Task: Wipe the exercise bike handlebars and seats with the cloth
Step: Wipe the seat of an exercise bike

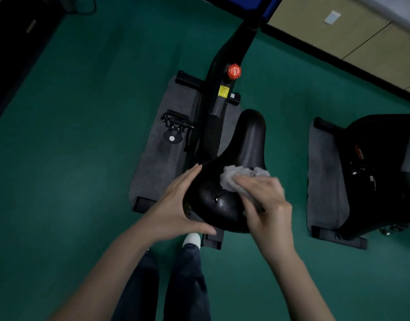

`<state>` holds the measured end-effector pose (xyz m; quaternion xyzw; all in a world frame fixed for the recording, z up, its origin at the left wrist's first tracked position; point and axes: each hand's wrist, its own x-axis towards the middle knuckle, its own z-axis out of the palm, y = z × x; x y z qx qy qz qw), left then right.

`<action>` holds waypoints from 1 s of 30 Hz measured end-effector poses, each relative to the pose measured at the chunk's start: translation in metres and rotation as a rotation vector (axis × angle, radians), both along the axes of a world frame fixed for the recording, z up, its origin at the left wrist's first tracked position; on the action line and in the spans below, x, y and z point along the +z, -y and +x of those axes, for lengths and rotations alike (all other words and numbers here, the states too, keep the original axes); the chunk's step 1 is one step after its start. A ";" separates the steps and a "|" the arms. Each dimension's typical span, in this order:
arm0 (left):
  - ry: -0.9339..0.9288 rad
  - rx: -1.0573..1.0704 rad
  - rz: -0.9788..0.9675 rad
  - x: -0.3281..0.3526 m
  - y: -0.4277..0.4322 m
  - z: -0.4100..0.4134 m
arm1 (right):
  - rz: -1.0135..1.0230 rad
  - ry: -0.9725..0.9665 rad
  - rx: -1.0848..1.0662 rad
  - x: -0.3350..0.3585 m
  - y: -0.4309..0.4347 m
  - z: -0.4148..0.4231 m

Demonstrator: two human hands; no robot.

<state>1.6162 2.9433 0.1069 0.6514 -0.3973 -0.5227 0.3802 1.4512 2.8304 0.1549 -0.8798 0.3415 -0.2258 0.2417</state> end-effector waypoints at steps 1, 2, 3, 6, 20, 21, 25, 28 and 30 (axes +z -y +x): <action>0.006 -0.013 0.018 0.000 -0.001 -0.001 | -0.015 0.000 -0.068 -0.001 0.002 0.000; 0.013 -0.020 0.030 -0.001 -0.001 -0.002 | -0.031 0.003 -0.139 -0.002 0.003 0.004; 0.025 -0.018 0.028 -0.003 -0.001 -0.002 | -0.045 0.011 -0.183 -0.003 0.002 0.009; 0.042 0.024 0.000 -0.008 0.001 -0.001 | -0.047 0.016 -0.077 -0.006 -0.010 0.025; -0.019 0.170 -0.040 -0.023 -0.001 -0.010 | 0.034 -0.139 0.331 0.000 0.006 0.058; -0.031 0.190 -0.030 -0.025 -0.002 -0.012 | 0.035 -0.177 0.407 0.001 0.008 0.060; -0.092 0.255 0.017 -0.027 -0.008 -0.020 | 0.139 -0.202 0.660 0.009 0.020 0.039; -0.113 0.285 0.014 -0.024 -0.007 -0.028 | 0.238 -0.179 0.753 0.013 0.035 0.022; -0.125 0.322 0.004 -0.025 -0.006 -0.033 | 0.251 -0.160 0.777 0.013 0.042 0.030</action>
